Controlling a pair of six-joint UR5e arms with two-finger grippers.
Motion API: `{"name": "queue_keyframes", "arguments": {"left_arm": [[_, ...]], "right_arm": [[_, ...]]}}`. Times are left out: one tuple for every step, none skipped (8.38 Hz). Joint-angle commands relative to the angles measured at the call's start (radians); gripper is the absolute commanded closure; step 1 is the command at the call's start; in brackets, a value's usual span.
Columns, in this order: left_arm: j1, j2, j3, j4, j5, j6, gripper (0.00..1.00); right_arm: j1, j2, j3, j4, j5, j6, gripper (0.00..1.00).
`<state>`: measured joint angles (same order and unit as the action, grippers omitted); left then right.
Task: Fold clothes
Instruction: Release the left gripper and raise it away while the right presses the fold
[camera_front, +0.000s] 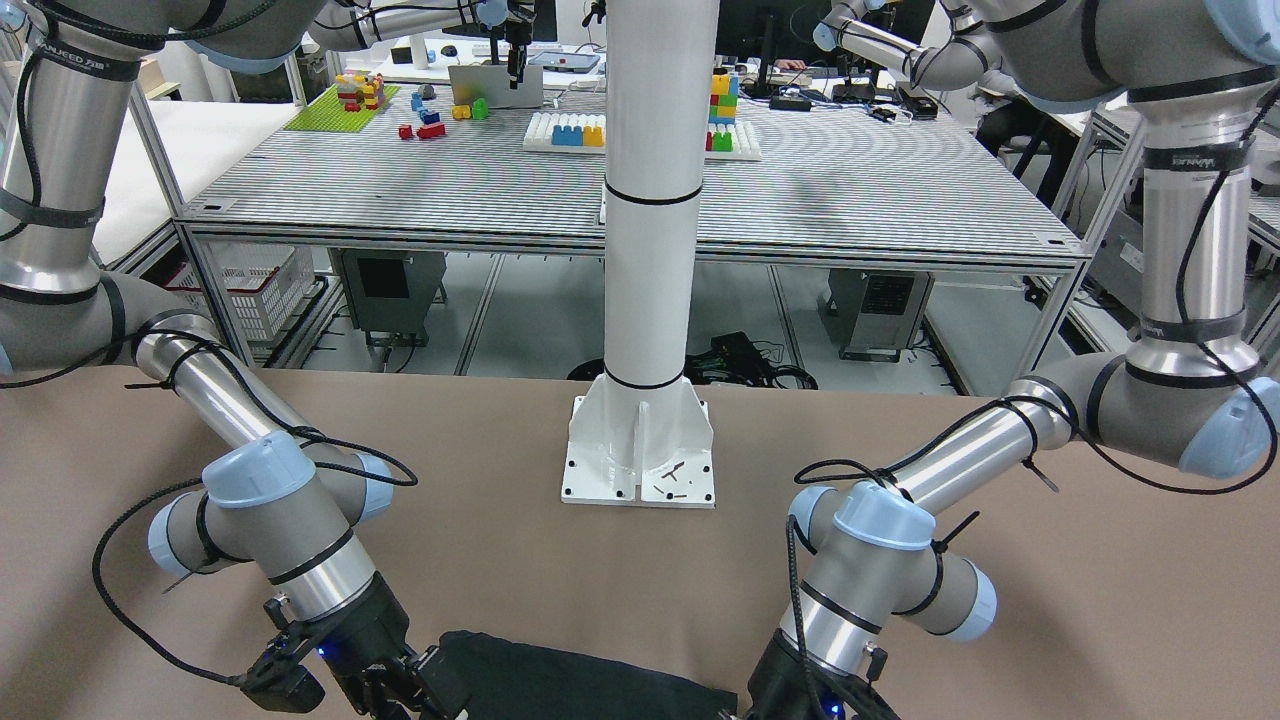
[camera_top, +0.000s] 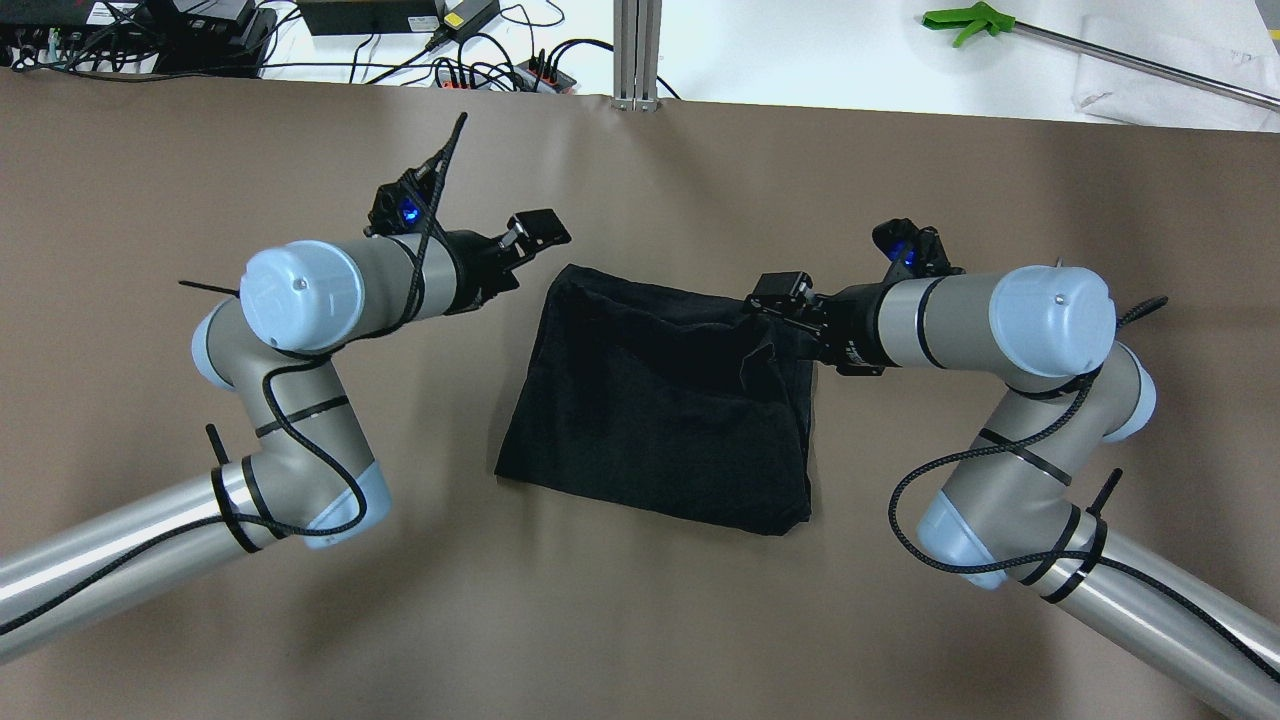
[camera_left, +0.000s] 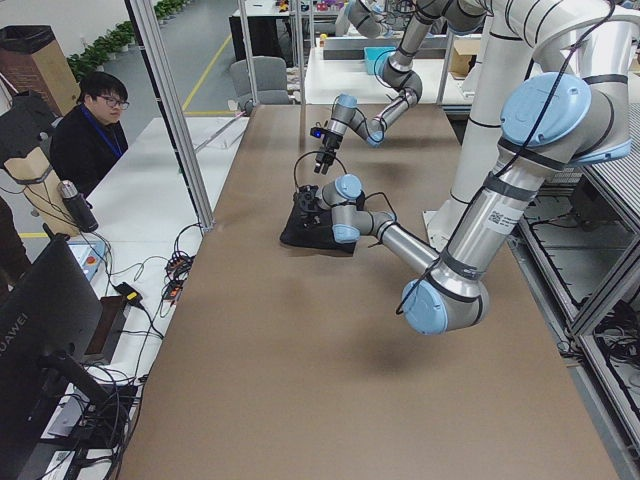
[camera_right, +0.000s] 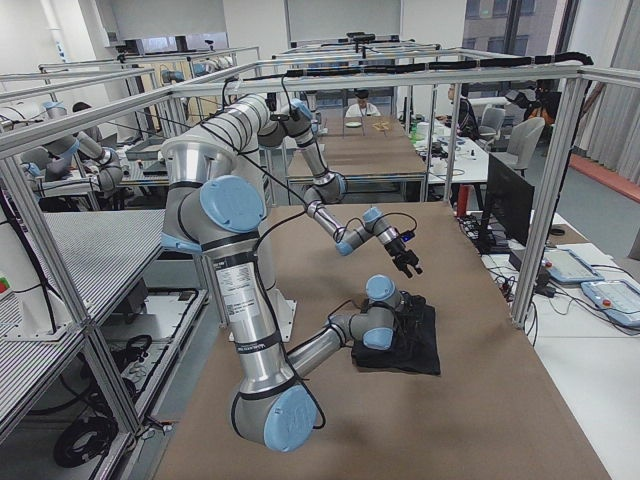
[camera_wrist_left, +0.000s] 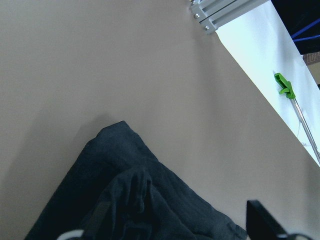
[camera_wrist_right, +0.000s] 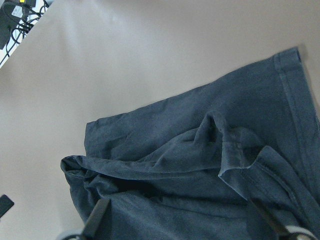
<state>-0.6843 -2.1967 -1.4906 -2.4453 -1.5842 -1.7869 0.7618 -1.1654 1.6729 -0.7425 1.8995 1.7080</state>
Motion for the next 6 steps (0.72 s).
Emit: {"name": "queue_keyframes", "arguments": {"left_arm": [[-0.134,0.008,0.003,0.006,-0.173,0.052,0.06],[-0.171,0.024,0.003,0.006,-0.216,0.073,0.06],[-0.219,0.043,0.003,0.006,-0.282,0.099,0.06],[-0.262,0.063,0.0,0.006,-0.346,0.137,0.06],[-0.289,0.075,0.0,0.005,-0.376,0.158,0.06],[-0.294,0.08,0.001,0.005,-0.378,0.164,0.06]], "right_arm": [[-0.079,0.099,0.065,-0.305,0.001,-0.007,0.06],[-0.099,0.154,0.068,-0.43,-0.006,-0.01,0.05],[-0.136,0.182,0.062,-0.49,-0.019,-0.043,0.05],[-0.175,0.181,0.045,-0.506,-0.07,-0.127,0.05],[-0.191,0.187,-0.005,-0.506,-0.097,-0.234,0.05],[-0.19,0.205,-0.059,-0.506,-0.099,-0.289,0.06]]}}
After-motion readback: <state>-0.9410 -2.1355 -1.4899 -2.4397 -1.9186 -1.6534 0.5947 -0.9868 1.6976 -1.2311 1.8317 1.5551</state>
